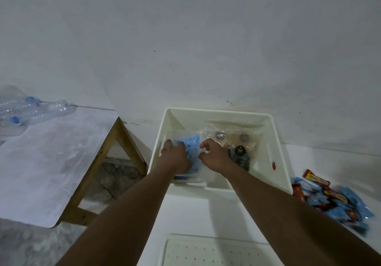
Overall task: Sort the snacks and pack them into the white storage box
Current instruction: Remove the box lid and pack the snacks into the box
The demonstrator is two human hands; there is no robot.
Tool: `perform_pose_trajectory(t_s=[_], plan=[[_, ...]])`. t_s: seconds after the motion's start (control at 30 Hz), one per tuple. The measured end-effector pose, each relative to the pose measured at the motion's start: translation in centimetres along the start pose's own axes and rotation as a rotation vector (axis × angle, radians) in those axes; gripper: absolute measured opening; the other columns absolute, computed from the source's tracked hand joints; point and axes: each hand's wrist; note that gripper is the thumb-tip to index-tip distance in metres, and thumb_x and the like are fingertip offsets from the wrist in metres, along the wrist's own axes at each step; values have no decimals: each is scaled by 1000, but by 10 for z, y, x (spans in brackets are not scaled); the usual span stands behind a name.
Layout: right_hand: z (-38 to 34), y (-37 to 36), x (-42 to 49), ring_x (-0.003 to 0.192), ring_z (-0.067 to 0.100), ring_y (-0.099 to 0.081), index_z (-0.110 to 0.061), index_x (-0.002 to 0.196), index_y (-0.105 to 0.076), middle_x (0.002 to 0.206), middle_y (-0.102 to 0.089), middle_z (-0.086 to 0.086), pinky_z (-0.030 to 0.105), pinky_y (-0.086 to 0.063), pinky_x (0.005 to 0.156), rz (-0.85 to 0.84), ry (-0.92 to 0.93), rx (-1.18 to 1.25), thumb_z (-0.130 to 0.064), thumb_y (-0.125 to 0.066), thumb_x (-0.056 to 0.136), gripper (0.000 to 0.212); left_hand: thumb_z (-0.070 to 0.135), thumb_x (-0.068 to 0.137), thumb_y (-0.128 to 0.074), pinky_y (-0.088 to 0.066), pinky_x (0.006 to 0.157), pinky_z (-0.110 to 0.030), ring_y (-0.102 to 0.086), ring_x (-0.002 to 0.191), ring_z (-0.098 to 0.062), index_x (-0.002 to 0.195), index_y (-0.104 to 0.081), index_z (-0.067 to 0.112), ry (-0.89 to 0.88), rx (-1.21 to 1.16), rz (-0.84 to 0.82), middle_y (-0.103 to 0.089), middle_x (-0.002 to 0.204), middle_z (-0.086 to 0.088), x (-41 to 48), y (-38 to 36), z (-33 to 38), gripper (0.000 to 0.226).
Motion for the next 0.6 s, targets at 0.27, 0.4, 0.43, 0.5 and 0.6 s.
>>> perform_pose_trajectory(t_s=[0.27, 0.4, 0.43, 0.5, 0.6], plan=[[44, 137, -89, 71, 13, -63, -23, 85, -60, 75, -64, -9, 28, -52, 71, 519, 172, 59, -9, -60, 80, 15, 28, 85, -63, -45, 103, -44, -52, 122, -35, 135, -49, 22, -365, -174, 155, -47, 136, -14, -48, -24, 127, 52], [123, 206, -127, 81, 18, -62, -22, 95, -59, 91, -65, -1, 33, -52, 77, 601, 107, -77, -18, -66, 81, 16, 29, 89, -59, -50, 93, -33, -56, 117, -19, 129, -57, 21, -710, -209, 308, -54, 129, -2, -93, -65, 206, 40], [146, 220, -135, 88, 20, -61, -22, 99, -59, 97, -63, 0, 33, -50, 79, 591, 72, -130, -20, -67, 81, 20, 31, 90, -57, -51, 89, -33, -57, 113, -18, 127, -57, 22, -776, -203, 337, -56, 126, 0, -103, -78, 222, 38], [192, 246, -151, 101, 23, -57, -25, 107, -58, 109, -61, 3, 32, -45, 85, 525, -21, -204, -24, -68, 79, 29, 34, 90, -53, -53, 86, -35, -58, 110, -18, 126, -57, 22, -852, -187, 327, -58, 123, 1, -118, -106, 249, 38], [260, 274, -169, 119, 28, -52, -30, 121, -57, 127, -57, 4, 40, -43, 97, 382, -95, -310, -48, -64, 68, 56, 44, 83, -44, -49, 97, -45, -51, 121, -28, 136, -49, 21, -863, -140, 206, -52, 134, -8, -125, -155, 275, 57]])
Point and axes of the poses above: each hand's wrist, its own x-axis towards the middle knuckle, its own y-axis out of the back of the hand, z = x × y
